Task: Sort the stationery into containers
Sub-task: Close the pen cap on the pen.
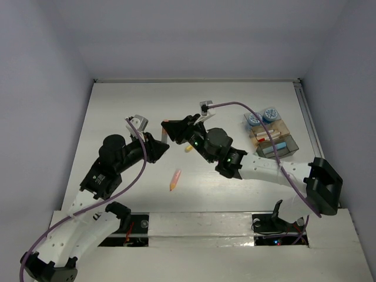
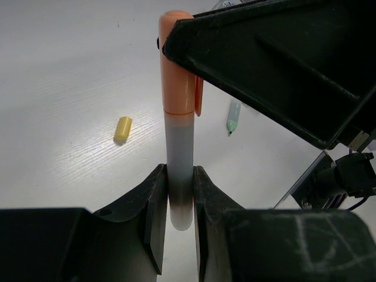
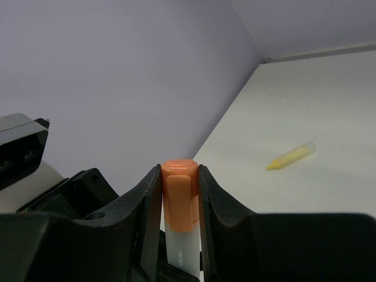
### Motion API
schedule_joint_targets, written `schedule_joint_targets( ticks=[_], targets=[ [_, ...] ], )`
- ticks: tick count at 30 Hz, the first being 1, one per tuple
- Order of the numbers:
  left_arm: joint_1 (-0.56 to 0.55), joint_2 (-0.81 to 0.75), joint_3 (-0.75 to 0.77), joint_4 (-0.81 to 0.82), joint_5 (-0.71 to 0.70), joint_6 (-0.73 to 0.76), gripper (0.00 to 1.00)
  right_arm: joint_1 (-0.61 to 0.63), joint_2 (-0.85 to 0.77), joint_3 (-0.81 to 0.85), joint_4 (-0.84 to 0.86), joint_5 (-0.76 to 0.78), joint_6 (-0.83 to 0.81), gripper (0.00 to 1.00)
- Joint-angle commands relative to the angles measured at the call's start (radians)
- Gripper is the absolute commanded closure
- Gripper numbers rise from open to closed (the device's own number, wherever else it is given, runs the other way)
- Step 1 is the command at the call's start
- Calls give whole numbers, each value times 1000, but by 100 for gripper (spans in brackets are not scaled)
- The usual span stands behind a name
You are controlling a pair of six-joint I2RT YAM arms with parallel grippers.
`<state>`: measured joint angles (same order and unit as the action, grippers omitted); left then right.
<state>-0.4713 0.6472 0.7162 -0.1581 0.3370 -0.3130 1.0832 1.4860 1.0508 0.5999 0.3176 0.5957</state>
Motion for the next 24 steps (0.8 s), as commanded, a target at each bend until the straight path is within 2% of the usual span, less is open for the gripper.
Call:
schedule_joint_targets(
  ticks=[1,14,24],
  targets=[
    [13,6,98,146,-66,-12,100,50,-26,-57,-54,-89,29,100],
    [13,92,226,207,-67,-27,100,130,-3,-222,-48,-152,139,100],
    [13,149,339,200,-121,-18,100,188,60,-225,-28,-146,171,100]
  ],
)
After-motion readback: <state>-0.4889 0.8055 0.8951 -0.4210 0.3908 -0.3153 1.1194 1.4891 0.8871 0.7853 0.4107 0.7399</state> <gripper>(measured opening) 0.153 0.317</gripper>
